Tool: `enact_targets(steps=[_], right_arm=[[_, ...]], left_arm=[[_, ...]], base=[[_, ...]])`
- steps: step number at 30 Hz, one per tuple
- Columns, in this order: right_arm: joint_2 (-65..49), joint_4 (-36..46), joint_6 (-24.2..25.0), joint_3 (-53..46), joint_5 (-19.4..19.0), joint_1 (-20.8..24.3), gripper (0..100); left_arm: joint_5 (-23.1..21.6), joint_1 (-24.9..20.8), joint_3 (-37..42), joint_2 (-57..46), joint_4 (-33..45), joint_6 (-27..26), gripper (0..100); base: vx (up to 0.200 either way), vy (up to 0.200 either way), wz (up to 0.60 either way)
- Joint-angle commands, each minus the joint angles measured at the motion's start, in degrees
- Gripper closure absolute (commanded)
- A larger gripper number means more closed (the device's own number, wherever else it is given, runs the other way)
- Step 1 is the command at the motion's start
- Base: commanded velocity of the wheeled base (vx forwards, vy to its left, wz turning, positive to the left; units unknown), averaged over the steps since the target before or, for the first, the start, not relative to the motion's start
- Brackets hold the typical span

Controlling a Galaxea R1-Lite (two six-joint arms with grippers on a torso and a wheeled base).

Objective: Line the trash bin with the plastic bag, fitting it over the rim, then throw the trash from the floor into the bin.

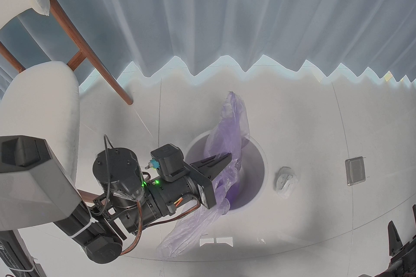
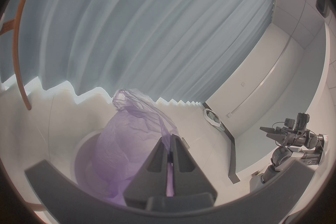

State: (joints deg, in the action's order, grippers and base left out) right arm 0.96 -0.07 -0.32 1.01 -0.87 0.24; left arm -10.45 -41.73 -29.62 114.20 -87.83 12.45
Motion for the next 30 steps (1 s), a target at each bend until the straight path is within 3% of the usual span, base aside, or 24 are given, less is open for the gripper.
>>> enact_targets(steps=[1,30], right_arm=[[-0.96,-0.01,-0.03,-0.92,-0.01,0.02,0],[-0.96,0.07,0.14,-0.92,-0.1,-0.07,0]], left_arm=[[-0.01,-0.63,0.18,1.99,-0.76,-0.05,100],[0.08,-1.51,0.97,1.55,-0.76,-0.49,100]], base=[[0.0,0.0,0.0],[0.0,0.0,0.0]])
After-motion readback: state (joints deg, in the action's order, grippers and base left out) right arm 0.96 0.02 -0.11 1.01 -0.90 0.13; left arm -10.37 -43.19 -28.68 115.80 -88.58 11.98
